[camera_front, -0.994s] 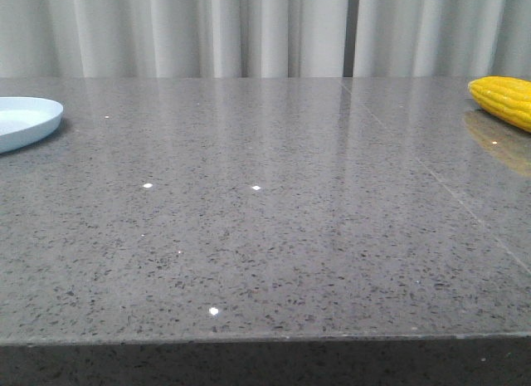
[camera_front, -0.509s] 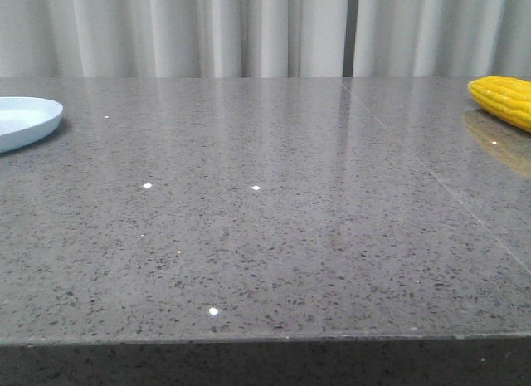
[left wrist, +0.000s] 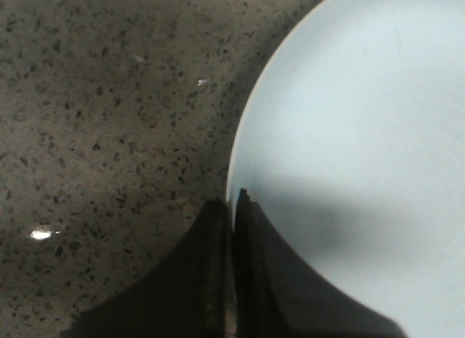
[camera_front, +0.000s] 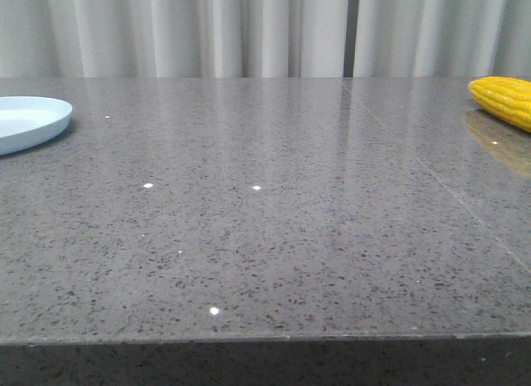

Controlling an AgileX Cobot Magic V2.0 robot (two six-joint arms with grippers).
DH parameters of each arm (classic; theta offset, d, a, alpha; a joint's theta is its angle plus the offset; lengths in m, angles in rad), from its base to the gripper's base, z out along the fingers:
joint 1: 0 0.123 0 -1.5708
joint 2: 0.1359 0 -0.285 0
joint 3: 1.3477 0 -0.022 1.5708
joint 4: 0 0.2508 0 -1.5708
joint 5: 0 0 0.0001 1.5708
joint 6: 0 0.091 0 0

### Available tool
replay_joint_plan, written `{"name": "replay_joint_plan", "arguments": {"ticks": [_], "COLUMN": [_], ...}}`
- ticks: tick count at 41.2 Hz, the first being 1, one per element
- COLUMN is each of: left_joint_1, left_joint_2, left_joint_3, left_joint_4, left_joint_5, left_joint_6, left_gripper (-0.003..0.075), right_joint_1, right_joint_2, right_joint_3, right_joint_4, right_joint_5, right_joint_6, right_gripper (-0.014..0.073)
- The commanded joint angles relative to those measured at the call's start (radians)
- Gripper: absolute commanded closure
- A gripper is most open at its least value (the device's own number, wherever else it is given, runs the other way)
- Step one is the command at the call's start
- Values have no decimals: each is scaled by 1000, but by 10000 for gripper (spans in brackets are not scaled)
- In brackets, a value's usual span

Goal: Place corn on plate with both arms
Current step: 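Push the plate with the left gripper toward the table center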

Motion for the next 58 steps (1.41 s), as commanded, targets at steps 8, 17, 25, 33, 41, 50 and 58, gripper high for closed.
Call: {"name": "replay_joint_plan", "arguments": {"ticks": [8, 17, 25, 33, 41, 50, 58], "left_joint_1": [-55, -218, -384, -532, -623, -659, -662], "left_joint_2": [-107, -128, -124, -92, -26, 17, 33], "left_joint_3": [-52, -115, -118, -118, -116, -116, -116], "left_joint_4": [-138, -156, -179, -179, -128, -96, -96], "left_joint_5": [4, 30, -35, -87, -148, -191, -170], "left_joint_6": [11, 17, 17, -30, -142, -222, -222], "left_gripper": [741, 741, 741, 741, 741, 741, 735], "right_joint_1": [-4, -4, -4, -4, -4, -4, -4], "right_joint_2": [5, 5, 5, 5, 5, 5, 5], "right_joint_3": [-33, -33, -33, -33, -33, -33, -33], "right_joint_4": [-10, -10, -10, -10, -10, -10, -10], "right_joint_5": [-61, -60, -60, -60, -60, -60, -60], "right_joint_6": [-11, -11, -11, -11, -11, -11, -11], "right_gripper": [-1, -1, -1, -1, -1, -1, -1]}}
